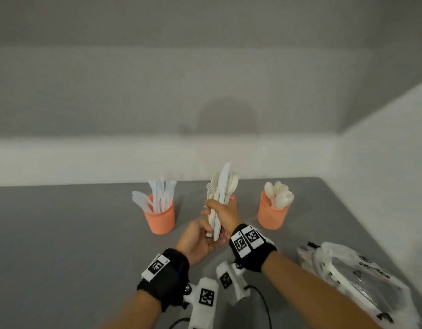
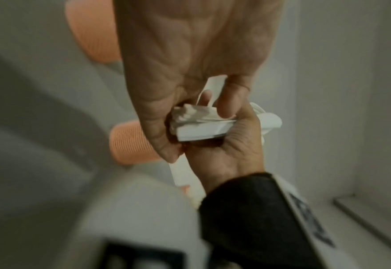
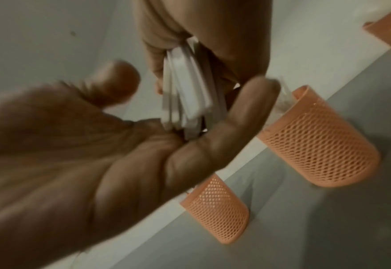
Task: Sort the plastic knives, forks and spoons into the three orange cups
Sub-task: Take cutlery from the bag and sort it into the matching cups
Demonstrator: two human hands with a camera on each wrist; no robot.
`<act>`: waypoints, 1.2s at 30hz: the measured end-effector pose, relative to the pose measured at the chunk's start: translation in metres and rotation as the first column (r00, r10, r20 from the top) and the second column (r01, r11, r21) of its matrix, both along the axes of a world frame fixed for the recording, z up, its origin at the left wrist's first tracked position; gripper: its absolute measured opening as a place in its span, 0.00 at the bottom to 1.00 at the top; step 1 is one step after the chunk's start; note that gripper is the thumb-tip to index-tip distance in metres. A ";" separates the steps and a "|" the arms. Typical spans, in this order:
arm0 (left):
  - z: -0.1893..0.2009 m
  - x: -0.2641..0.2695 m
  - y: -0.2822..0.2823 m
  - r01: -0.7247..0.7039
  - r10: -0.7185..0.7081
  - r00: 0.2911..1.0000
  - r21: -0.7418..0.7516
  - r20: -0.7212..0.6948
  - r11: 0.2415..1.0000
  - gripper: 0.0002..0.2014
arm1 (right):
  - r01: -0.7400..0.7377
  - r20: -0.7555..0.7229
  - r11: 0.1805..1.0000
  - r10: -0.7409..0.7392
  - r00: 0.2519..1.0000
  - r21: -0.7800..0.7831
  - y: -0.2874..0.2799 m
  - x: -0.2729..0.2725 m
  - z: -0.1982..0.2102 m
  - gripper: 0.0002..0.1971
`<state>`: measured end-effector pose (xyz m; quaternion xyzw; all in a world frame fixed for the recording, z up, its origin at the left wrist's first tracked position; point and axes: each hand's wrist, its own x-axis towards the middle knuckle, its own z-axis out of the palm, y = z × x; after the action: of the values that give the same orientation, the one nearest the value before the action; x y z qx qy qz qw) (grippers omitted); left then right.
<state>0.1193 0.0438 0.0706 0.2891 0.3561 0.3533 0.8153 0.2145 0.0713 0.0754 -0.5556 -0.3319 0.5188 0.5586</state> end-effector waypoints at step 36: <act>0.008 -0.037 0.037 -0.132 0.376 0.820 0.497 -0.432 0.857 0.03 | -0.243 0.133 0.969 0.248 0.960 -0.049 -0.006 -0.020 -0.035 0.12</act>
<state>0.0825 0.0811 0.0791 0.4999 0.5063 0.4434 0.5452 0.1942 0.0656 0.0407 -0.5536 -0.4276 0.5498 0.4565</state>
